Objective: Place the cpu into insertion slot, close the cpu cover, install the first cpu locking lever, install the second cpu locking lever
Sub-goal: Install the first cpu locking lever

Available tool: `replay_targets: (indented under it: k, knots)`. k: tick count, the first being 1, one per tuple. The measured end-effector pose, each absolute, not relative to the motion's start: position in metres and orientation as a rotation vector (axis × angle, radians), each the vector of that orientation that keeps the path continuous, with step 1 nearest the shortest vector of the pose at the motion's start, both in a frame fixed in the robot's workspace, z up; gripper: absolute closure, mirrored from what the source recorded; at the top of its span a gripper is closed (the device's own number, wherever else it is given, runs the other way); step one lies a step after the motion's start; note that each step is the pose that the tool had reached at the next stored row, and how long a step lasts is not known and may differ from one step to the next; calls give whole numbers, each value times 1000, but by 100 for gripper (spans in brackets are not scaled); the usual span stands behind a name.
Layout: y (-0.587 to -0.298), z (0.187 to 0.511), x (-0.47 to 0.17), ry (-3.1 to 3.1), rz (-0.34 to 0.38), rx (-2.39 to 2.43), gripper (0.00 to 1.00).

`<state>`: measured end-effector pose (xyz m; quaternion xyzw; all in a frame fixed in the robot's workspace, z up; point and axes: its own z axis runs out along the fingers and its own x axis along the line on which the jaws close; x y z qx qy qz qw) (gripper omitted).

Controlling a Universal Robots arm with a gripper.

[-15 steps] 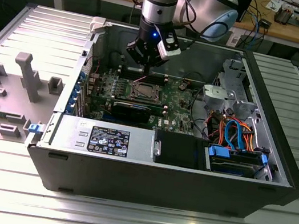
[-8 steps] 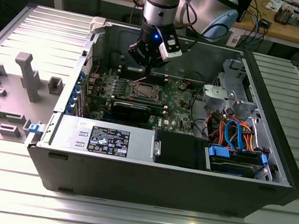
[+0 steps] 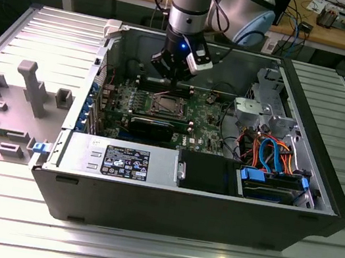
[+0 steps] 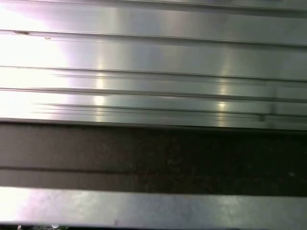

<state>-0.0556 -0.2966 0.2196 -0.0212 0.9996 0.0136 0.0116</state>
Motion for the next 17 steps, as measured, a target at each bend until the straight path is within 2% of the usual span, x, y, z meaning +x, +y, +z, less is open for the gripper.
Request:
replay_targets:
  k: [17]
  knots:
    - [-296,202,-42,3116,44,-66,89]
